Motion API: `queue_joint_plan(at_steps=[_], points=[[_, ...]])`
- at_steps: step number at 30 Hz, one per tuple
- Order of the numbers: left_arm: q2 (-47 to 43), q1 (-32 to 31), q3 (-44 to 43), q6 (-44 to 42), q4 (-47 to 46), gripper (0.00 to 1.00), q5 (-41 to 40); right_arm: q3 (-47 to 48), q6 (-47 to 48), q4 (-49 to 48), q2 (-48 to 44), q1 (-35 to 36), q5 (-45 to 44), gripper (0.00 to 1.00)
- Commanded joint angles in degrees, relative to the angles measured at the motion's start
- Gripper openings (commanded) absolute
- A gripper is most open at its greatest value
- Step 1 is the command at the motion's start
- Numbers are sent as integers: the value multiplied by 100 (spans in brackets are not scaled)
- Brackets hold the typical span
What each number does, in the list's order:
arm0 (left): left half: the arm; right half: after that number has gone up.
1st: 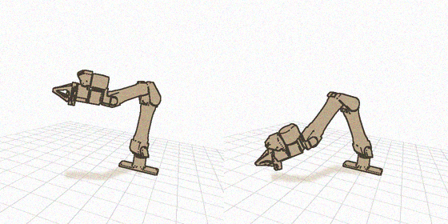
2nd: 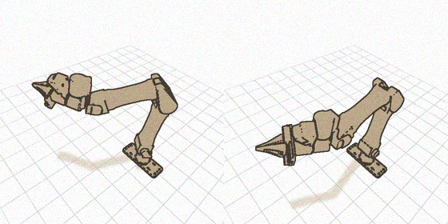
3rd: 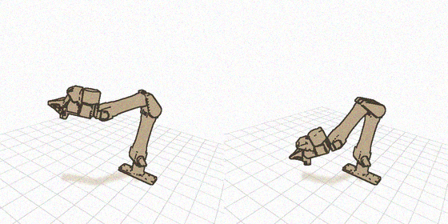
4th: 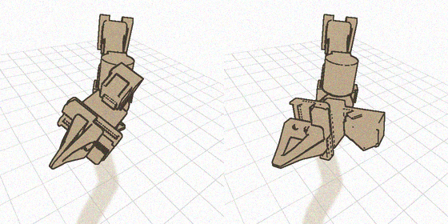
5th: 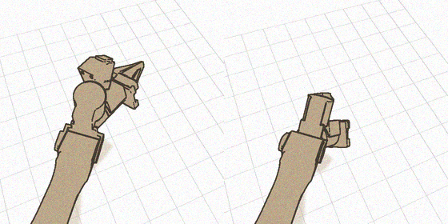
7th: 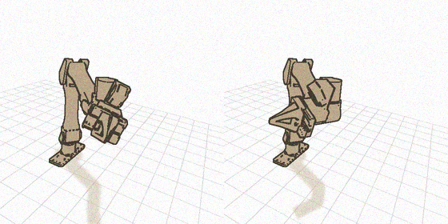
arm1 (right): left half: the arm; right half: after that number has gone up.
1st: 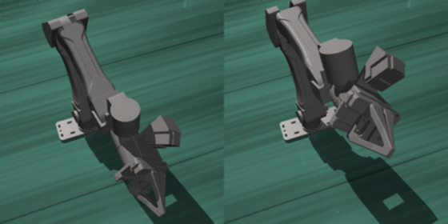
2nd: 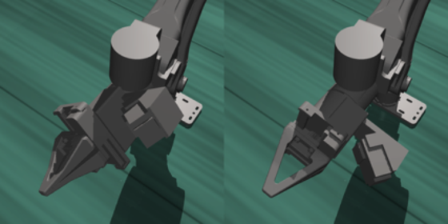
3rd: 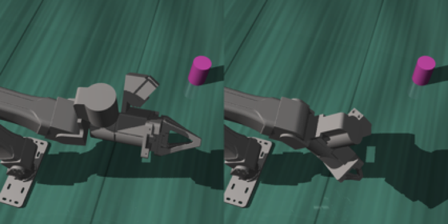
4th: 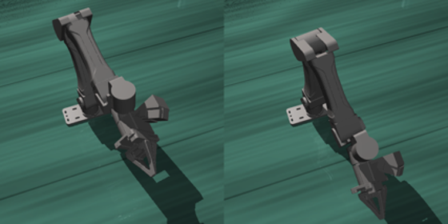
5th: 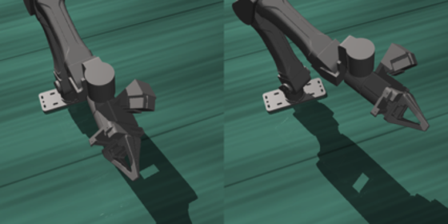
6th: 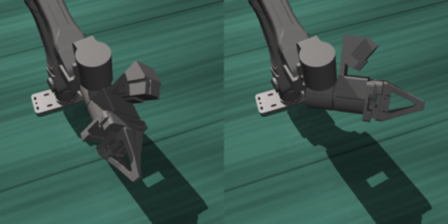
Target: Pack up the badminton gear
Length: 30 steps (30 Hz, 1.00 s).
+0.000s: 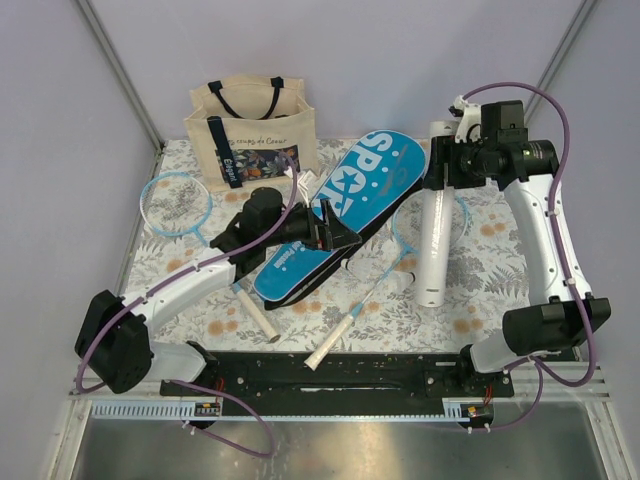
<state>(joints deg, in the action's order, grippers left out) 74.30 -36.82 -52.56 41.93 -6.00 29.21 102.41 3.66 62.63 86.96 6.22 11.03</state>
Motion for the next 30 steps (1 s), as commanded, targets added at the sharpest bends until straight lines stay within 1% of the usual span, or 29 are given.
queue_joint_plan(at_steps=[1, 4, 5, 6, 7, 8, 10, 13, 19, 21, 25, 27, 30], points=[[102, -115, -387, 78, -1069, 99, 436, 227, -918, -285, -231, 11, 1934, 55], [128, -106, -492, 122, -1123, 99, 585, -307, -1726, -1240, -477, 168, 2823, 56], [137, -115, -519, 131, -1140, 99, 629, -492, -2103, -1767, -556, 239, 3017, 56], [155, -106, -528, 140, -1114, 99, 673, -677, -2254, -1972, -618, 344, 3211, 56], [163, -106, -545, 148, -1088, 99, 700, -853, -2612, -2357, -662, 415, 3404, 56], [190, -115, -554, 157, -1053, 99, 743, -976, -2868, -2813, -697, 511, 3537, 56], [216, -115, -537, 253, -1061, 99, 849, -1205, -3221, -3308, -724, 713, 3582, 56], [225, -115, -466, 421, -1149, 99, 990, -1267, -3345, -3538, -628, 1003, 3468, 56], [119, -115, -220, 535, -1202, 99, 1016, -1311, -3705, -4179, -206, 1382, 3590, 56], [137, -115, -133, 640, -1228, 97, 1025, -1303, -3802, -4347, -83, 1478, 3678, 56], [155, -115, -18, 878, -1430, 89, 1087, -1118, -3724, -4295, 251, 1645, 3766, 59], [137, -98, 8, 957, -1448, 83, 1087, -1083, -3715, -4277, 365, 1690, 3819, 61], [76, -54, 61, 1115, -1474, 73, 973, -1083, -3715, -4277, 471, 1707, 3837, 68]])
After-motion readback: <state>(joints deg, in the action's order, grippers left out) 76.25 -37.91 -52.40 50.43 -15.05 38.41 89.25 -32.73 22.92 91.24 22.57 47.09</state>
